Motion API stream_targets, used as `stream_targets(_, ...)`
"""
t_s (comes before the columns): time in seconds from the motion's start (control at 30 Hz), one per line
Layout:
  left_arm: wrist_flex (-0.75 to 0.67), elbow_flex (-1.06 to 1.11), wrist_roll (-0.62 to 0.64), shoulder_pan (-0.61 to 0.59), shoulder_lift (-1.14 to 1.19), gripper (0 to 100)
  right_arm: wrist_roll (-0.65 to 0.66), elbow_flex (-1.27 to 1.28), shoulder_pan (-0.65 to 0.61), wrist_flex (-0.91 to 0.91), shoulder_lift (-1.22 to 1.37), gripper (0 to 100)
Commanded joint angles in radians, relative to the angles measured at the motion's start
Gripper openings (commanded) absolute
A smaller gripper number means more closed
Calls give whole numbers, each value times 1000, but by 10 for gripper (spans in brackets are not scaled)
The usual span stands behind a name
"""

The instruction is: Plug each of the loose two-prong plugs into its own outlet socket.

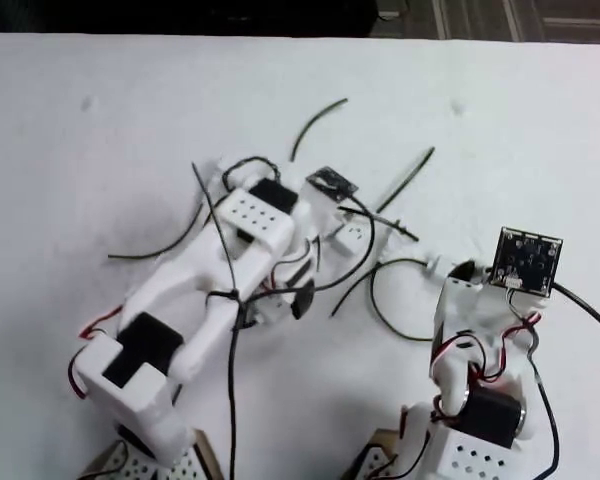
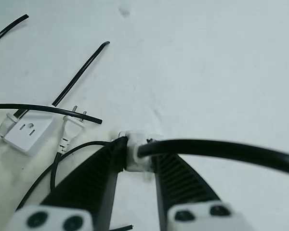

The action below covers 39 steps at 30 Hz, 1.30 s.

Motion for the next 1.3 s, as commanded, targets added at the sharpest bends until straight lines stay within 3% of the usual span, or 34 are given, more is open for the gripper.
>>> stream_targets(0.0, 87, -72, -54, 8, -15, 260, 12, -11, -8, -1, -8, 17)
stream_targets(0.17, 98, -43, -60, -10, -111, 232, 83, -61, -15, -12, -8, 17)
stream_targets(0.33, 64, 72, -54, -58, -420, 212, 92, -95, -171, -8, -1, 17)
stream_targets(0.8, -115, 606, -184, -572, -1112, 212, 87, -98, -700, 24, 19, 17)
stream_targets(1.1, -284, 980, -187, -708, -1362, 212, 40, -103, -877, -85, 295, 17)
stream_targets(1.27, -347, 1120, -279, -756, -1434, 212, 40, -169, -935, -117, 429, 17)
